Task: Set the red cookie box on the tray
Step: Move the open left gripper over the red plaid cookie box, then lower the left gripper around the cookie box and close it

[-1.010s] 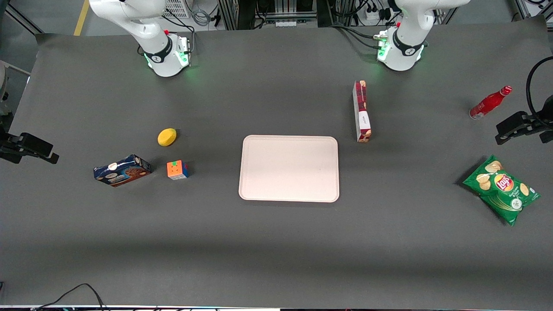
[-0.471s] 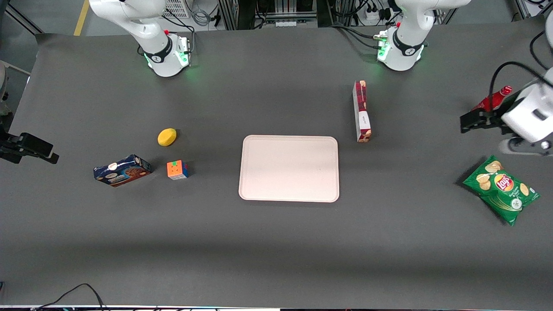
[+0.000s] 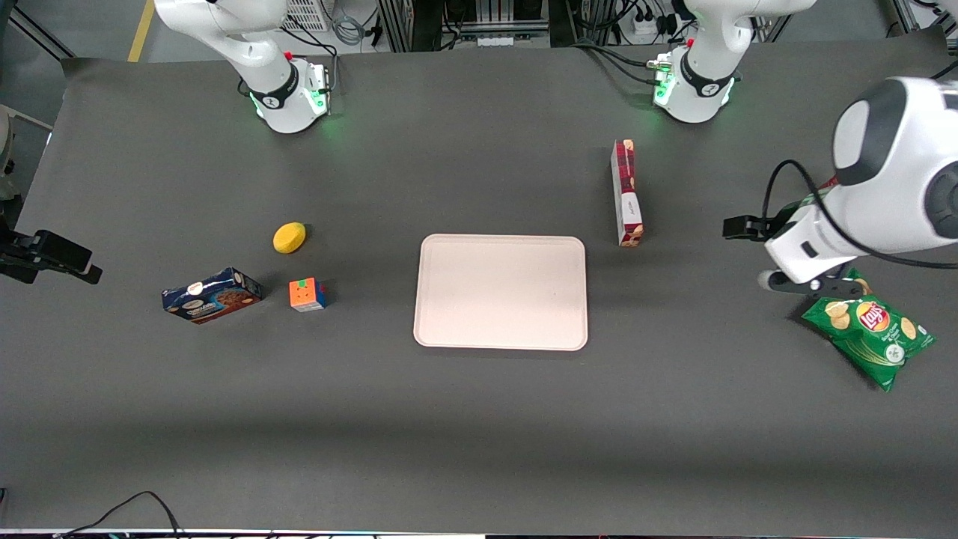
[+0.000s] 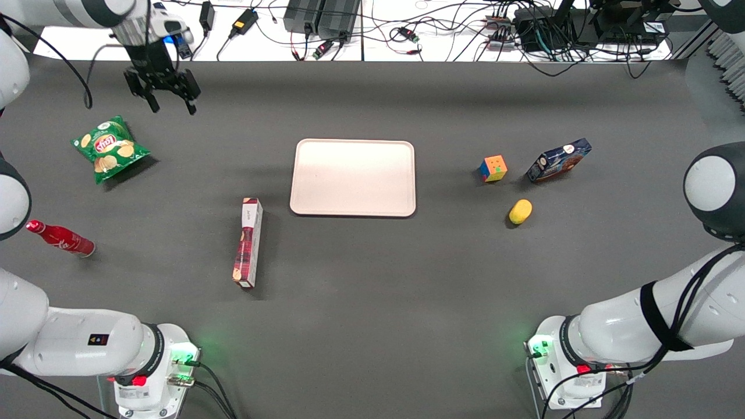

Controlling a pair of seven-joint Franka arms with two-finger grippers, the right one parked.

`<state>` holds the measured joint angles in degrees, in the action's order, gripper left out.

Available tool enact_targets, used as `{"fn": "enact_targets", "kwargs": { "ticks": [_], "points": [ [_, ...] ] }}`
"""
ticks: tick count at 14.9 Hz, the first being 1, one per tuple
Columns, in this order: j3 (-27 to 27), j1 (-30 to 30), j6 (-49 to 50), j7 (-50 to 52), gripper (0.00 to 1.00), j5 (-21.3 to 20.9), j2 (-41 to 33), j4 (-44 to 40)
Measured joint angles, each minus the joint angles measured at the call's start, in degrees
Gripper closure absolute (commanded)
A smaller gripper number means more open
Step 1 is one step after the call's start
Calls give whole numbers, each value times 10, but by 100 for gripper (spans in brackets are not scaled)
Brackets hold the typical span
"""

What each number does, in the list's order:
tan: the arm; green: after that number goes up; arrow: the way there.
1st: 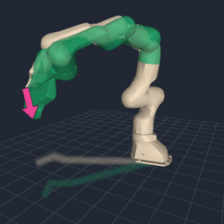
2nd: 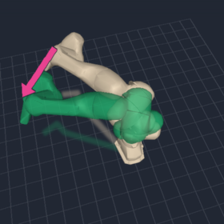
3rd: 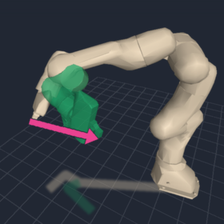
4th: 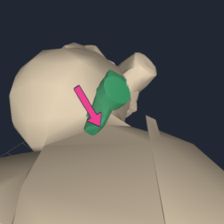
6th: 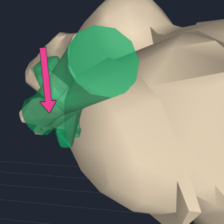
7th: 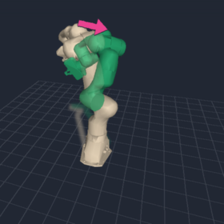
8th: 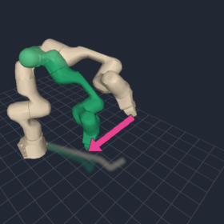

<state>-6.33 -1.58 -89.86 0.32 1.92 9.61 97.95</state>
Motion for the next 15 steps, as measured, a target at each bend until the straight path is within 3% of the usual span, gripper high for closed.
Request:
{"fn": "enact_targets", "kwargs": {
  "ticks": [7, 11, 15],
  "points": [
    [-34, -8, -172, 0, 0, 12, -34, 189],
    [-46, -35, -217, 11, 0, 49, -87, 294],
    [-93, -39, -299, 65, 0, 62, -153, 397]
  ]
}}
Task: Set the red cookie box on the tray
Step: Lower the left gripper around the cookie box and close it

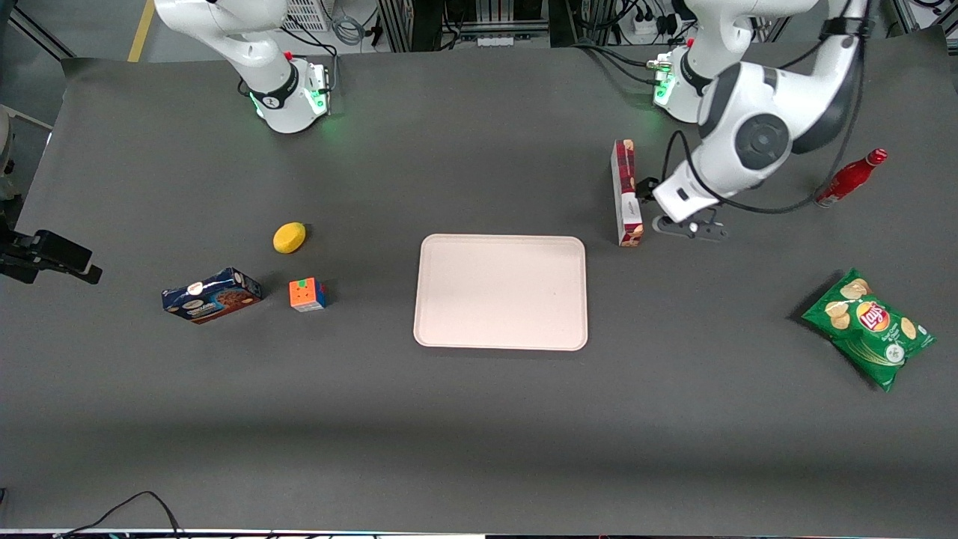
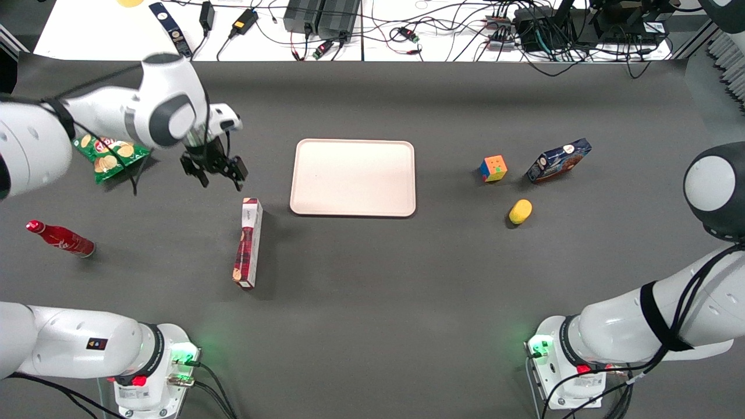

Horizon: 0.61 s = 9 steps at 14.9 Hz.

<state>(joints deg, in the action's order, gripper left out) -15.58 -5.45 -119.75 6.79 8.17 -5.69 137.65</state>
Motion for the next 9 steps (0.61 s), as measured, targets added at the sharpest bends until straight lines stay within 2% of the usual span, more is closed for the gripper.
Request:
{"fn": "enact_targets", "kwargs": {
  "ticks": [5, 9],
  "points": [
    [-54, -11, -165, 22, 0, 48, -31, 143],
    [-106, -11, -230, 60, 0, 66, -31, 186]
  ]
}}
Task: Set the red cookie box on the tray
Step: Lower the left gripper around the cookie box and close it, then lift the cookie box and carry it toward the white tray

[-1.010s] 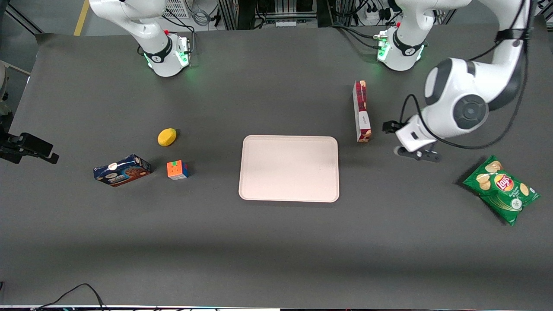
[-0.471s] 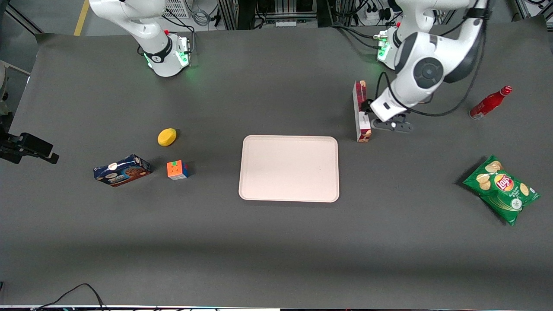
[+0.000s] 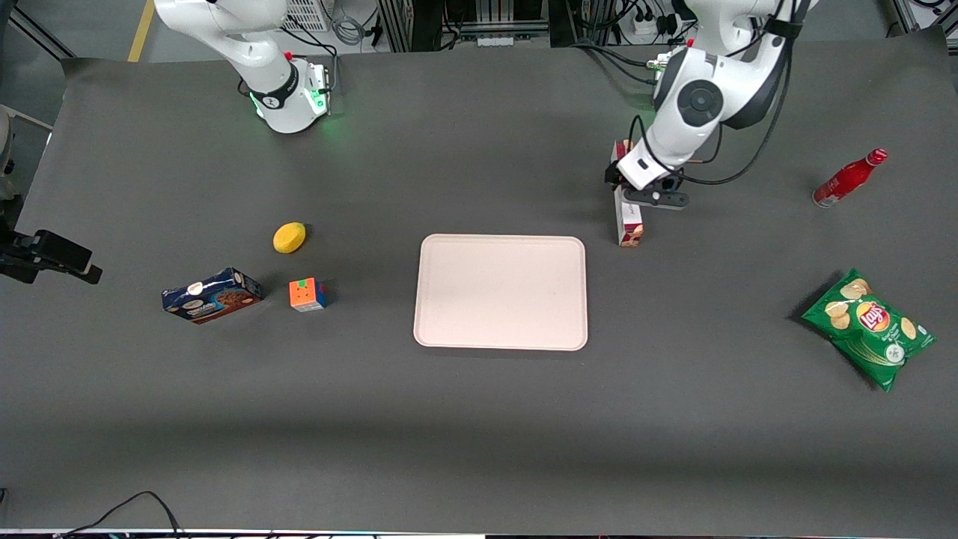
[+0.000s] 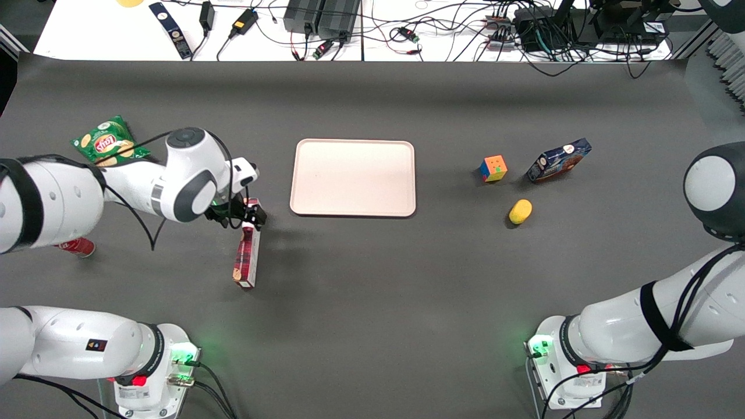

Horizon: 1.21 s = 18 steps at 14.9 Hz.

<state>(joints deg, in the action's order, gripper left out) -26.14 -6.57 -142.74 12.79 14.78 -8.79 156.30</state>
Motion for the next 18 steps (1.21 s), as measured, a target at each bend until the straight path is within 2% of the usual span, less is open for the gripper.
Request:
{"fn": "enact_targets", "kwargs": {
  "ticks": [3, 5, 7, 12, 13, 15, 18],
  "points": [
    [-17, -1, -37, 16, 0, 2, 4, 17],
    [-17, -1, -59, 16, 7, 2, 12, 27],
    [-17, -1, -77, 16, 25, 3, 25, 31],
    [-17, -1, -101, 16, 82, 3, 51, 33],
    [-17, -1, -101, 16, 91, 3, 52, 33],
    [-15, 0, -101, 16, 100, 3, 51, 32],
    [-7, 1, -96, 16, 100, 3, 50, 27]
  ]
}}
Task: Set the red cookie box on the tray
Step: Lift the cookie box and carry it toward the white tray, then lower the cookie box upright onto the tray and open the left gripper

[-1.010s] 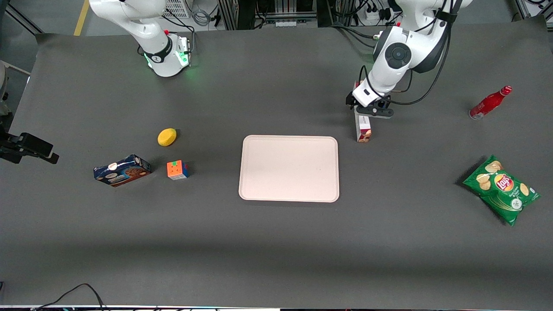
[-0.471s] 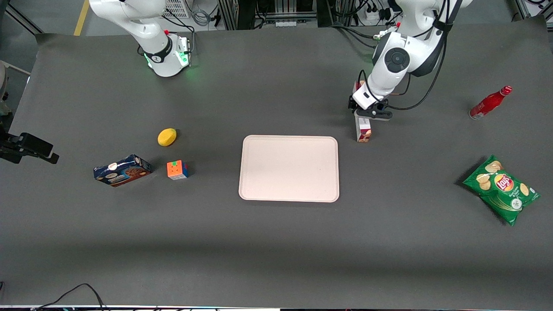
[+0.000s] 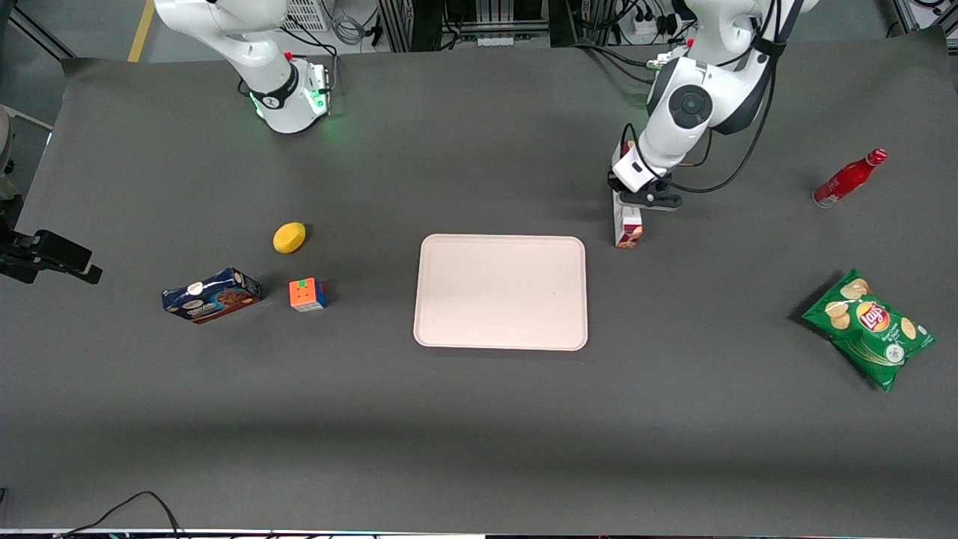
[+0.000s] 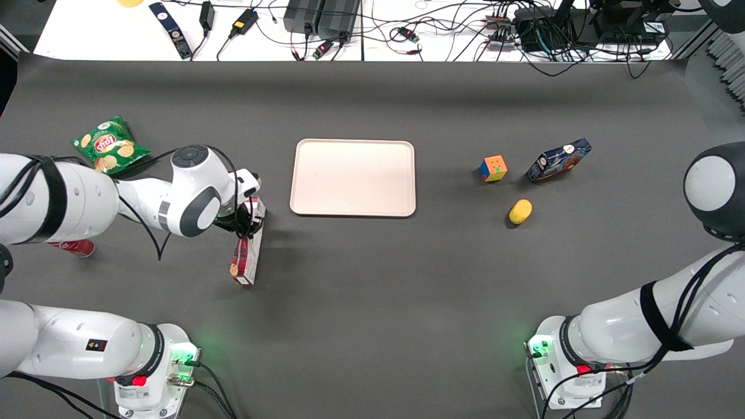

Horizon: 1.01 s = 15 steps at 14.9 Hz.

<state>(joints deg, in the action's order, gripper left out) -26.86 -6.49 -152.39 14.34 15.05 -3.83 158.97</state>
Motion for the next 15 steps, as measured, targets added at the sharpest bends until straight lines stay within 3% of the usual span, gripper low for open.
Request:
{"fn": "enact_targets", "kwargs": {
  "ticks": [3, 8, 12, 15],
  "points": [
    [34, 0, 107, -24, 100, 0, -17, -55],
    [92, 2, 300, -55, 100, -1, -33, -257],
    [68, 1, 330, -16, 100, -3, 32, -389],
    [13, -8, 291, 90, 100, -78, 126, -446]
  ]
}}
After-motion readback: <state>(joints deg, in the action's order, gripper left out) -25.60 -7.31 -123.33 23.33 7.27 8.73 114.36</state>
